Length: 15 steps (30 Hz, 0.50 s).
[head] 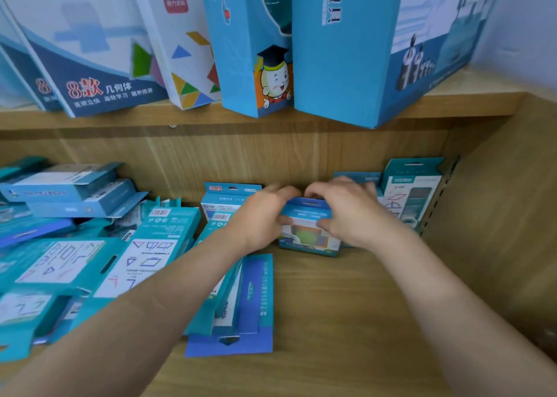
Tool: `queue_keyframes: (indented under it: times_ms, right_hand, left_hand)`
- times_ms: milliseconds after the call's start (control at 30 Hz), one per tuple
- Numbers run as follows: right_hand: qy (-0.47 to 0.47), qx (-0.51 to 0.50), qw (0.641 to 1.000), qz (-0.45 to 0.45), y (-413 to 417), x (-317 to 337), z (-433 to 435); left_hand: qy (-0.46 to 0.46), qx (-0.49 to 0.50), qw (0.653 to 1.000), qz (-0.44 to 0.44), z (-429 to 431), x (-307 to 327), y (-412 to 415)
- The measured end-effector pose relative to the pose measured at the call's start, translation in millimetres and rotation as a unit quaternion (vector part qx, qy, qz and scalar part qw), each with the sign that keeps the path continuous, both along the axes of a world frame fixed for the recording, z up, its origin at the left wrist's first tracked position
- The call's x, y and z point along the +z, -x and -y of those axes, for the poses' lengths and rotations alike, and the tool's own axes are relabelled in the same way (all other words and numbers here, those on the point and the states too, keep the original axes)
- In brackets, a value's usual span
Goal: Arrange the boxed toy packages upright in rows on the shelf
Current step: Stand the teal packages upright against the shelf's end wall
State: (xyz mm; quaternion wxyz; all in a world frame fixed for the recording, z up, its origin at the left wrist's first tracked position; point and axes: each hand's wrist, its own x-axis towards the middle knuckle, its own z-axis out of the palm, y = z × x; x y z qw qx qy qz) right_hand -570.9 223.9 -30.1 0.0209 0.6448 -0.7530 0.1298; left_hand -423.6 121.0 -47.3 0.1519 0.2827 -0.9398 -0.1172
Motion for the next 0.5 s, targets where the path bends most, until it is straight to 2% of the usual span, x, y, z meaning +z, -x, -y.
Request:
queue_keyframes:
  times_ms: [67,133,233,300,367,433,500]
  right_hand:
    - [0.033,-0.009,0.997,-0.068,-12,-12,10]
    - [0.035,-0.022,0.997,-0.071,-13,-15,15]
    - [0.001,-0.016,0.998,-0.068,-13,-17,19]
    - [-0.014,-0.001,0.998,-0.067,-18,-21,20]
    - [-0.001,0.005,0.997,-0.074,-22,-24,22]
    - [0.009,0.001,0.997,-0.070,-24,-25,25]
    - [0.009,-0.005,0.998,-0.054,-27,-25,28]
  left_hand:
    - [0.030,0.019,0.998,-0.042,6,-4,-5]
    - [0.076,0.062,0.995,-0.033,19,-2,-16]
    - [0.102,0.115,0.986,0.056,38,1,-39]
    - [0.146,0.077,0.983,0.085,33,0,-49]
    - [0.184,0.027,0.969,0.162,20,-4,-54]
    - [0.174,0.025,0.955,0.238,11,-10,-58]
    - [0.138,0.044,0.955,0.257,7,-11,-64]
